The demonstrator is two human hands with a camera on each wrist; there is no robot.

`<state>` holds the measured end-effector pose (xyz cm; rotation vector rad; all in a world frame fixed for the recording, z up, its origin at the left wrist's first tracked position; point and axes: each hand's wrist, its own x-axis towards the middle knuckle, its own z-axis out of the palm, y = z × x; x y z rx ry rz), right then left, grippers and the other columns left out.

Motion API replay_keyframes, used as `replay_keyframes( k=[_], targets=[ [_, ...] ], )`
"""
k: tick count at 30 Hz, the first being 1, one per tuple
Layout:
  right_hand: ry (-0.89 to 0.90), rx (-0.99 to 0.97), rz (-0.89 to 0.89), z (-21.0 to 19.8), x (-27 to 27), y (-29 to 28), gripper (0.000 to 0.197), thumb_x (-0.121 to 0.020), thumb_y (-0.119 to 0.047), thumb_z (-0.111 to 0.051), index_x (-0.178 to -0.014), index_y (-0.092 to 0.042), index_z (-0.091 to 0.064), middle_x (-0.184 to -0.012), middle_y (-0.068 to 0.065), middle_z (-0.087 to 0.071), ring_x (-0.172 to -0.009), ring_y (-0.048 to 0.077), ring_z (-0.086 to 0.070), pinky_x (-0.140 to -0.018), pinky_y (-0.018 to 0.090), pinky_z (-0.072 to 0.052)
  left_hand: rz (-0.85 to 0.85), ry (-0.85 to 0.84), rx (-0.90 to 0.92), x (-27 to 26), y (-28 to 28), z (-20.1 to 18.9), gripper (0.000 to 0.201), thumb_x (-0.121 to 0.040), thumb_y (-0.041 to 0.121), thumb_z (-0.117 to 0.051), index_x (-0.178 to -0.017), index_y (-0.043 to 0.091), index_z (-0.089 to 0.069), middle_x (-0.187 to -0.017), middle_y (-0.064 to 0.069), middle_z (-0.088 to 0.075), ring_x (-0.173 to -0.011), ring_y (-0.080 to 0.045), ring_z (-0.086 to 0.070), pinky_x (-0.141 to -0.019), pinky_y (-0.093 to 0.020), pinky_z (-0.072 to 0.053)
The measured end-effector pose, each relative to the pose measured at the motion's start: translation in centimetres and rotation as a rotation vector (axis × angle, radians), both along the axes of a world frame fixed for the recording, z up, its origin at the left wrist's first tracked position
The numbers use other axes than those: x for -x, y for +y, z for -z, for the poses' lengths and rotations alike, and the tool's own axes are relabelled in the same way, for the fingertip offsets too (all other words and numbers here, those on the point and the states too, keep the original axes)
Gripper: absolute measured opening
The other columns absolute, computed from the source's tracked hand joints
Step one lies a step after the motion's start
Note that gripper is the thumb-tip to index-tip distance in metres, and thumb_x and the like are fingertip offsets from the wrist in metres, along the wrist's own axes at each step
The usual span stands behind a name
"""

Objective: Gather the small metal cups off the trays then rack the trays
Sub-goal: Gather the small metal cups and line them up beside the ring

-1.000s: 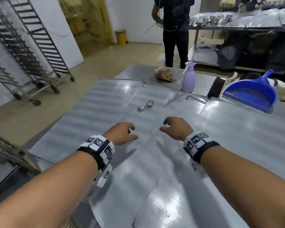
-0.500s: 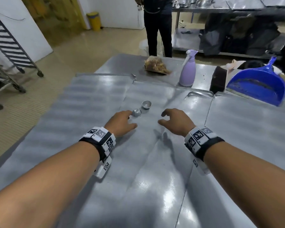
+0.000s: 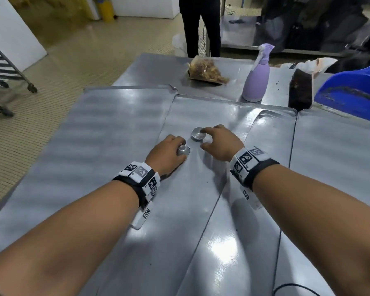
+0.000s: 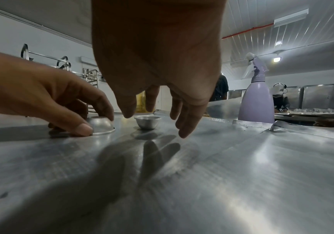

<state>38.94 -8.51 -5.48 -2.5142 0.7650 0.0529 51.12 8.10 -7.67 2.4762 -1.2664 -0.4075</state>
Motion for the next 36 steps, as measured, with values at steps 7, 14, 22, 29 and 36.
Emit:
replay_keyframes(
  k=[7, 14, 22, 29, 36],
  targets=[
    [0.1, 0.13, -0.038, 0.7, -1.5, 0.3, 0.033, -0.091, -0.038, -0.062, -0.122, -0.028, -0.066, -0.148, 0.006, -0.038, -0.13, 0.029, -0.043, -0.1, 0.04, -0.044, 0.078, -0.003, 0.016, -0.4, 1.9, 0.0, 0.045, -0.092, 0.038, -0.063, -0.135, 0.023, -0.057, -0.124, 0.001, -0.056, -0.108, -0.021, -0.058, -0.092, -0.033, -0.047],
    [0.032, 0.163, -0.047, 0.3, -0.8, 1.5, 0.02, -0.089, -0.036, -0.06, -0.105, -0.027, -0.069, -0.112, 0.0, -0.063, -0.102, 0.025, -0.06, -0.077, 0.031, -0.047, 0.057, 0.009, 0.068, -0.3, 3.3, -0.4, 0.027, -0.091, 0.04, -0.063, -0.111, 0.022, -0.06, -0.108, 0.004, -0.062, -0.095, -0.02, -0.059, -0.077, -0.031, -0.046],
    [0.019, 0.085, 0.017, -0.7, 2.2, 3.8, 0.048, -0.092, -0.033, -0.054, -0.137, -0.017, -0.049, -0.123, 0.005, -0.065, -0.109, 0.026, -0.06, -0.076, 0.03, -0.04, -0.026, 0.086, 0.175, 0.2, 6.1, -1.3, 0.056, -0.084, 0.036, -0.076, -0.133, 0.024, -0.052, -0.121, 0.008, -0.051, -0.102, -0.01, -0.055, -0.083, -0.023, -0.043],
    [0.013, 0.05, 0.032, -1.0, 4.6, 6.8, 0.038, -0.091, -0.029, -0.055, -0.126, -0.014, -0.059, -0.121, 0.008, -0.064, -0.11, 0.028, -0.059, -0.082, 0.032, -0.042, -0.031, 0.095, 0.115, 1.0, 8.4, -1.6, 0.066, -0.077, 0.038, -0.082, -0.134, 0.019, -0.054, -0.125, 0.003, -0.061, -0.109, -0.016, -0.059, -0.088, -0.024, -0.044],
    [-0.021, 0.01, 0.077, -1.5, 8.4, 9.0, 0.042, -0.089, -0.035, -0.061, -0.128, -0.017, -0.059, -0.122, 0.007, -0.061, -0.112, 0.027, -0.059, -0.083, 0.032, -0.043, 0.023, 0.082, 0.054, 4.4, 7.9, -3.4, 0.06, -0.079, 0.04, -0.079, -0.13, 0.015, -0.059, -0.125, -0.001, -0.055, -0.108, -0.022, -0.058, -0.093, -0.032, -0.047]
  ],
)
